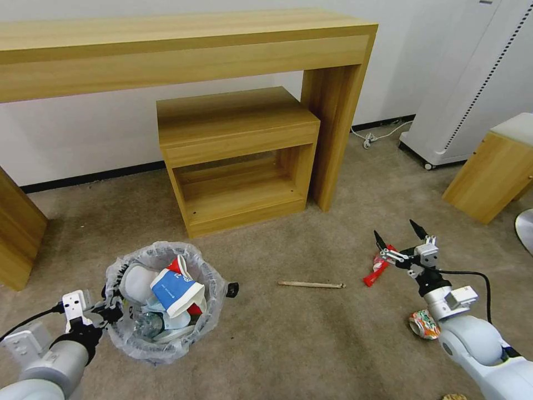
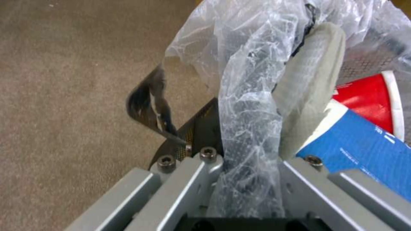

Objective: Pick up the trash bin and place the garbage on the floor into it.

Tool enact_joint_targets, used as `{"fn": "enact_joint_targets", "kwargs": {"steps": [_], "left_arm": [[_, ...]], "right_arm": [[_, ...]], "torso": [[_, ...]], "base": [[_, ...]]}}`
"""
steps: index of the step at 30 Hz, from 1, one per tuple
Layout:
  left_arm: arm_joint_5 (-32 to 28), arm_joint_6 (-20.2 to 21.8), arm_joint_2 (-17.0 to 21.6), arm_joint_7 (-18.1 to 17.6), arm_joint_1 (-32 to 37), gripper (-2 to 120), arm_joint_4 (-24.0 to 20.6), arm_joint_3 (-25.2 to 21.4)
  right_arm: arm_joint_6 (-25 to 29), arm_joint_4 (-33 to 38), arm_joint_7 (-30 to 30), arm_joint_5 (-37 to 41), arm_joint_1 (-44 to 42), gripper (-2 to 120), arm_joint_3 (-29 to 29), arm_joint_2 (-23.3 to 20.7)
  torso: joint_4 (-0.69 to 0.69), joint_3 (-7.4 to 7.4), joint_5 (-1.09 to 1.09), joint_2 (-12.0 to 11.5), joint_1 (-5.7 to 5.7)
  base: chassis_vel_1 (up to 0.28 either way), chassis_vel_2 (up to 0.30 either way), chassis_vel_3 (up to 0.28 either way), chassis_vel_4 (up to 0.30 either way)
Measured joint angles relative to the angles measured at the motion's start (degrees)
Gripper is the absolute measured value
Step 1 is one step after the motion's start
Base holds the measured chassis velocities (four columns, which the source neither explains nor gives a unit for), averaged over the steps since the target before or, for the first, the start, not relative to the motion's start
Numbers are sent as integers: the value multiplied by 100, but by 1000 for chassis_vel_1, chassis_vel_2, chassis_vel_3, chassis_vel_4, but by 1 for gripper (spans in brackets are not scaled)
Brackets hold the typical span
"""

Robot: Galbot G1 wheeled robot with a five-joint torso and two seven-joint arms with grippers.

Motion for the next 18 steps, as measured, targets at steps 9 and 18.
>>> {"fn": "enact_joint_targets", "kwargs": {"steps": [9,18], "left_arm": [[-8,0,-16,-5,19,1,-38,-23],[-8,0,-64,-8,30,1,-58,-24]], "right_arm": [[-56,-10,0,-15,72,100,-44,16],[-52,-53,-30,-22,126,100,-111,14]], "torso": [[0,0,1,0,0],[0,0,0,0,0]], "base": [[0,0,0,0],[-37,43,37,-42]]}}
